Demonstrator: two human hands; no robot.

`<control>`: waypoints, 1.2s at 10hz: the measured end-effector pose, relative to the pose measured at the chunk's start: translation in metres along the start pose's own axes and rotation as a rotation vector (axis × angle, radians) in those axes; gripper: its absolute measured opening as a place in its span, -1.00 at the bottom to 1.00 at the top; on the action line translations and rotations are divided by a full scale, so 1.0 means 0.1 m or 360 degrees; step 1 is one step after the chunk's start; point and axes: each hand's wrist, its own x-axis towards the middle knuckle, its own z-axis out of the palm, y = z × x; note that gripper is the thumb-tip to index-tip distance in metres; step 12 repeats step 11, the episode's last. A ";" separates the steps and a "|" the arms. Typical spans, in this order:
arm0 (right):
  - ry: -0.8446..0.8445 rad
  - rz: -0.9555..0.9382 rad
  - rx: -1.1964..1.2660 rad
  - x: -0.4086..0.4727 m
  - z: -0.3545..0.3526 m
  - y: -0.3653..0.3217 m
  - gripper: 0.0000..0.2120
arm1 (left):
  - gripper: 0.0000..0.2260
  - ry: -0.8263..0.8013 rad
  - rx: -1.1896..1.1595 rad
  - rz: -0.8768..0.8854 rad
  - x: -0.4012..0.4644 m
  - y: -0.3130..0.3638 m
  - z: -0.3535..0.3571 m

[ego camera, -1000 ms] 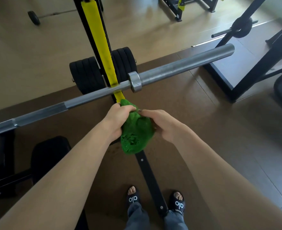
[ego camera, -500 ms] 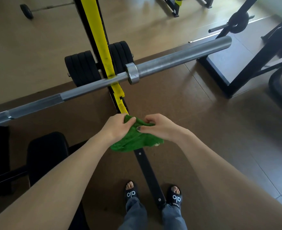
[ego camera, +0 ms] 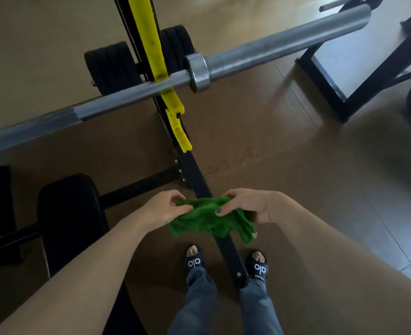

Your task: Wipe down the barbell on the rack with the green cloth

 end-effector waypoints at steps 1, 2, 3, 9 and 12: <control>-0.0108 0.0162 -0.0212 0.18 -0.01 0.11 -0.63 | -0.67 -0.0093 0.0135 -0.0072 0.01 -0.18 0.10; -0.0013 0.0175 -0.0355 0.32 0.05 0.12 -0.54 | -0.56 -0.0161 0.0196 -0.0172 0.06 -0.28 0.17; 0.0151 0.0040 -0.0683 0.50 0.08 0.09 -0.43 | -0.31 -0.0148 0.0341 -0.0124 0.20 -0.39 0.24; 0.0754 -0.0162 -0.0720 1.64 -0.43 0.42 -0.25 | -0.48 0.0202 0.0214 -0.0300 1.43 -0.57 0.77; 0.0774 -0.0138 -0.0380 1.61 -0.44 0.59 -0.32 | -0.42 0.0243 0.0361 -0.0314 1.41 -0.37 0.75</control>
